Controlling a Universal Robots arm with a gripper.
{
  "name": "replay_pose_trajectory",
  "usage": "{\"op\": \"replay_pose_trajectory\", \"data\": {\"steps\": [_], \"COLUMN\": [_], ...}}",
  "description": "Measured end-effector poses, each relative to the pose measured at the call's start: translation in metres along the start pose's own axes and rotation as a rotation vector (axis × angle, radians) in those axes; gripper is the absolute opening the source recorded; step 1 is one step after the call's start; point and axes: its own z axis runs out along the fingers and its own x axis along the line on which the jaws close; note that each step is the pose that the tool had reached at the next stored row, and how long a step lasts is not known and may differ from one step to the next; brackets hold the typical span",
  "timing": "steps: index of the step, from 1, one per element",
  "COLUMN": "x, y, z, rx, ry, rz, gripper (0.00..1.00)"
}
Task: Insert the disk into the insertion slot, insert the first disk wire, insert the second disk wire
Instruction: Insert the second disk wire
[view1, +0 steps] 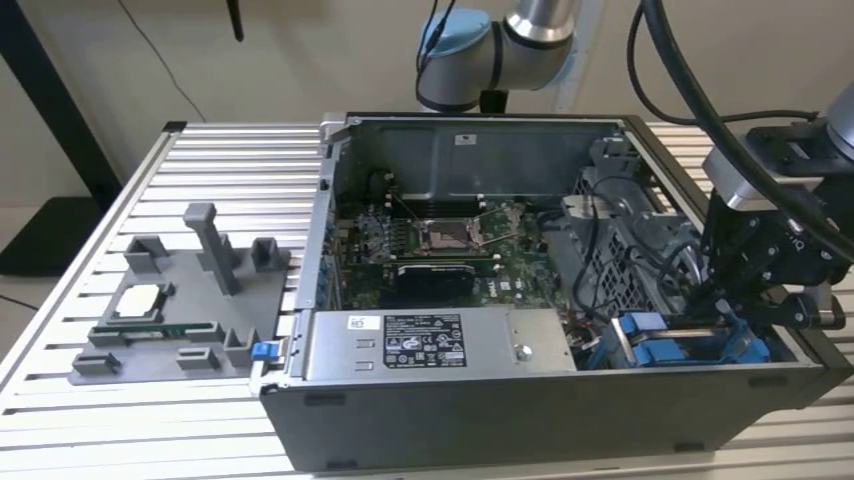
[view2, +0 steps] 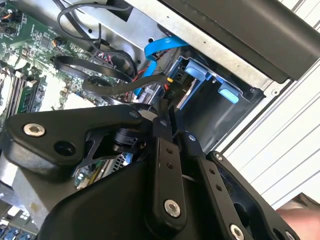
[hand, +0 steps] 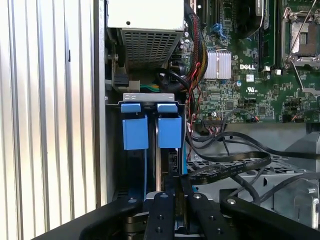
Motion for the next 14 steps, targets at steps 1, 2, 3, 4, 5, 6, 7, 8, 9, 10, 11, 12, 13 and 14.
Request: {"op": "replay_pose_trajectory", "data": {"steps": [1,2,3,4,5,6,7,8,9,10,11,12,13,14], "x": [0.0,0.0,0.0,0.0,0.0,0.0,0.0,0.0,0.0,0.0,0.0,0.0,0.0,0.0], "y": [0.0,0.0,0.0,0.0,0.0,0.0,0.0,0.0,0.0,0.0,0.0,0.0,0.0,0.0], "z": [0.0,0.0,0.0,0.0,0.0,0.0,0.0,0.0,0.0,0.0,0.0,0.0,0.0,0.0], "rx": [0.0,0.0,0.0001,0.0,0.0001,0.0,0.0,0.0,0.0,0.0,0.0,0.0,0.0,0.0], "ry": [0.0,0.0,0.0,0.0,0.0,0.0,0.0,0.0,0.0,0.0,0.0,0.0,0.0,0.0], "rz": [0.0,0.0,0.0,0.0,0.0,0.0,0.0,0.0,0.0,0.0,0.0,0.0,0.0,0.0], "gripper": [0.0,0.0,0.0,0.0,1.0,1.0,1.0,1.0,1.0,1.0,1.0,1.0,1.0,1.0]}}
